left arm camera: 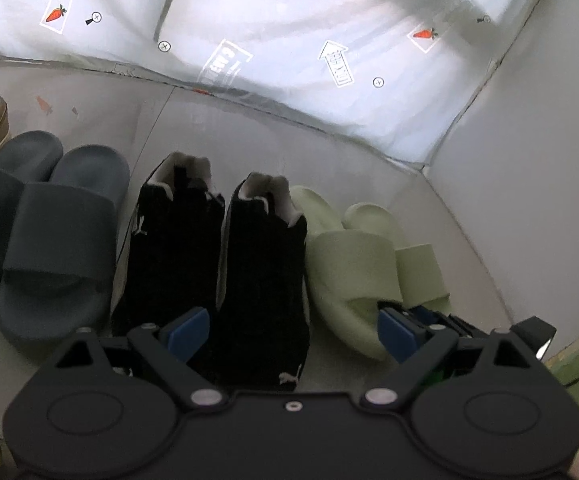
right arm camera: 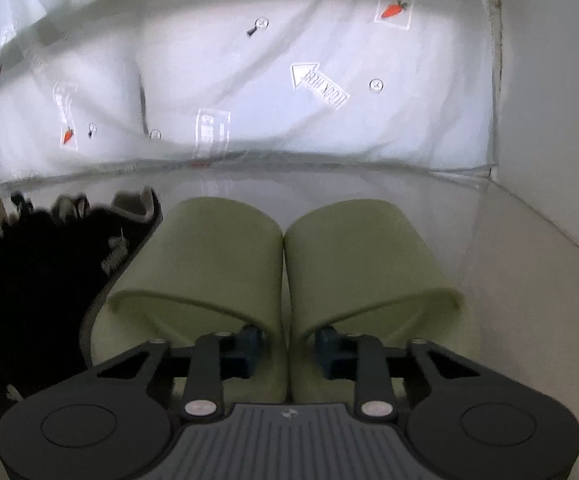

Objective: Organize scattered shoes
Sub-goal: 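Carry the olive slide pair with the right tool toward the wall corner, then lower the olive slides into the corner and open the right tool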

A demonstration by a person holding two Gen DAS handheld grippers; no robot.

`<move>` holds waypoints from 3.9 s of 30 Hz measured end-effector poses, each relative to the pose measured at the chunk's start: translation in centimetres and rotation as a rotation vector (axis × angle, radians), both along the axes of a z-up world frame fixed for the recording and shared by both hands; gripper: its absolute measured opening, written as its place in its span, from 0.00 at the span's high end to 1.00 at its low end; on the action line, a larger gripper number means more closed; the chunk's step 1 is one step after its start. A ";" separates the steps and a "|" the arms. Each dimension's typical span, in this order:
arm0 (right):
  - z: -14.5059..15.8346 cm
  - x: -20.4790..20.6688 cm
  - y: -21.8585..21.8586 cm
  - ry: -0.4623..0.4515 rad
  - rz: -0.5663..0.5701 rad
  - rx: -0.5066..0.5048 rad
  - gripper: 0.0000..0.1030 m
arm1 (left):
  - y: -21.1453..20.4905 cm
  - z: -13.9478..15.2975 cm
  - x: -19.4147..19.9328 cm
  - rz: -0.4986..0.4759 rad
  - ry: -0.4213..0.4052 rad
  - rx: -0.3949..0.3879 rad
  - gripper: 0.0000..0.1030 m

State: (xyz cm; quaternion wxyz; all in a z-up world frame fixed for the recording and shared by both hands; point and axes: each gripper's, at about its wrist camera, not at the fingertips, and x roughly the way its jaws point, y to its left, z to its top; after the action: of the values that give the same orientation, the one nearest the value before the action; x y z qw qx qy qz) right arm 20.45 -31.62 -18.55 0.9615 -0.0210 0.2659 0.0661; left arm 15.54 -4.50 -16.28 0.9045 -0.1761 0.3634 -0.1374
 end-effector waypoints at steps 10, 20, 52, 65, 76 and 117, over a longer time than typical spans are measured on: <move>3.3 1.3 -1.6 -0.024 -0.047 0.000 0.74 | -0.6 1.2 0.7 -0.001 -0.077 0.002 0.11; 6.6 3.5 -8.3 -0.076 -0.190 -0.033 0.72 | -2.7 2.2 2.8 0.029 -0.104 -0.036 0.11; -1.4 28.6 -30.1 0.013 -0.284 0.048 0.69 | -22.5 3.6 21.0 0.062 0.011 0.017 0.11; -4.5 39.0 -33.8 -0.011 -0.381 0.166 0.69 | -28.1 2.5 31.8 0.002 -0.029 0.078 0.11; -3.1 38.4 -33.0 0.131 -0.132 -0.077 0.29 | -30.4 1.3 34.7 -0.005 -0.007 0.077 0.11; 3.6 23.1 -20.8 -0.005 0.021 0.107 0.32 | -18.6 8.1 17.8 0.278 -0.206 0.029 0.11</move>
State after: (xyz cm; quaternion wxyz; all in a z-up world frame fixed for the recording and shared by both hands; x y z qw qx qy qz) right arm 43.58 -52.40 -14.95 0.9612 0.0277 0.2591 0.0902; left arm 33.36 -23.14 -8.23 0.9496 -0.1967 0.2431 -0.0233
